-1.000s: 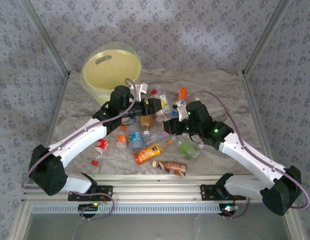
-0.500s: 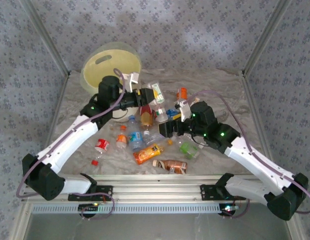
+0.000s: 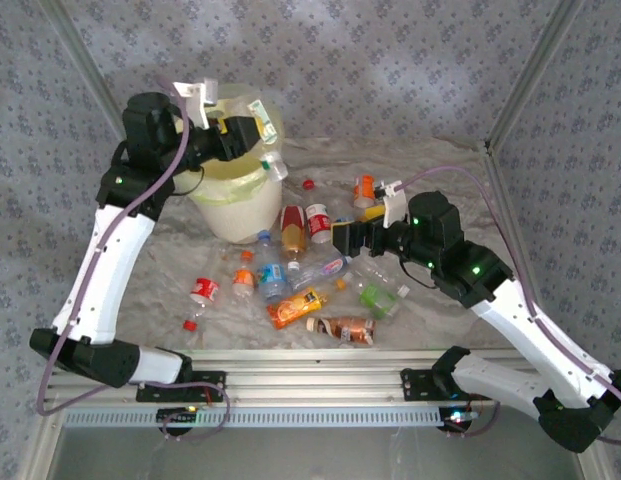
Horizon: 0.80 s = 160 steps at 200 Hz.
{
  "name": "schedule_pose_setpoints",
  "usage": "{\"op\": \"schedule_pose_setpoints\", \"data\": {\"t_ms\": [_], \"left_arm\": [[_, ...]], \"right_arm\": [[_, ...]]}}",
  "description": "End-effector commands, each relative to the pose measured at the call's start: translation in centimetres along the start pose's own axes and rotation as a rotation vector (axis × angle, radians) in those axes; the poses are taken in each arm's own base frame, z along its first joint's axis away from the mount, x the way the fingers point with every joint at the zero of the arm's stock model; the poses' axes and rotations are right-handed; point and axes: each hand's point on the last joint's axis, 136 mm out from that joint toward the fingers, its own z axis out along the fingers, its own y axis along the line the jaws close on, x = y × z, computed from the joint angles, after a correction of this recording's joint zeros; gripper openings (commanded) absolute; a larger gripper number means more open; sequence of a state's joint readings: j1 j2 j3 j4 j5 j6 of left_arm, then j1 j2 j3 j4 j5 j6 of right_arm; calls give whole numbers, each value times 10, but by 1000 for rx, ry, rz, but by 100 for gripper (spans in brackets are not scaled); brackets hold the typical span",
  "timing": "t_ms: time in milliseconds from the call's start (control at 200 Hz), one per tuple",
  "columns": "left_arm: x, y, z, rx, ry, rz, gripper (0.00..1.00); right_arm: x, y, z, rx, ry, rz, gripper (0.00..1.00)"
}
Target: Put the plastic bottles in the bin
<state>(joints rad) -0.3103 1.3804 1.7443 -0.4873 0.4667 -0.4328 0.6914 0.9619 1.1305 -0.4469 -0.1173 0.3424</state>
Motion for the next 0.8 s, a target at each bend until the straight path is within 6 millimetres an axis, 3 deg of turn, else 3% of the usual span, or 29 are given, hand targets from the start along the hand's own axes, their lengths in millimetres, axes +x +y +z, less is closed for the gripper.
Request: {"op": "schedule_pose_setpoints", "data": {"t_ms": [0,150,230,255,410,795], "left_arm": [[-7,29,1,-129,15,104,58],[-21,63,10,-273,13,215,59],[-17,85,19,-343,55,253,59],[-26,84,18,-350,42,274,59],[-7,118,33,-431,171,319,59],[47,177,73,-465,451,346,59]], "right_arm": [[-10,-11,-15,81,-35,-22,100],[-6,-16,-20,103,-29,-31,100],[-2,-18,-21,111,-13,-41,100],[-1,-19,-21,115,-10,-43,100],[3,-23,-23,134,4,-54,100],[19,-22,-24,107,39,-53,100]]}}
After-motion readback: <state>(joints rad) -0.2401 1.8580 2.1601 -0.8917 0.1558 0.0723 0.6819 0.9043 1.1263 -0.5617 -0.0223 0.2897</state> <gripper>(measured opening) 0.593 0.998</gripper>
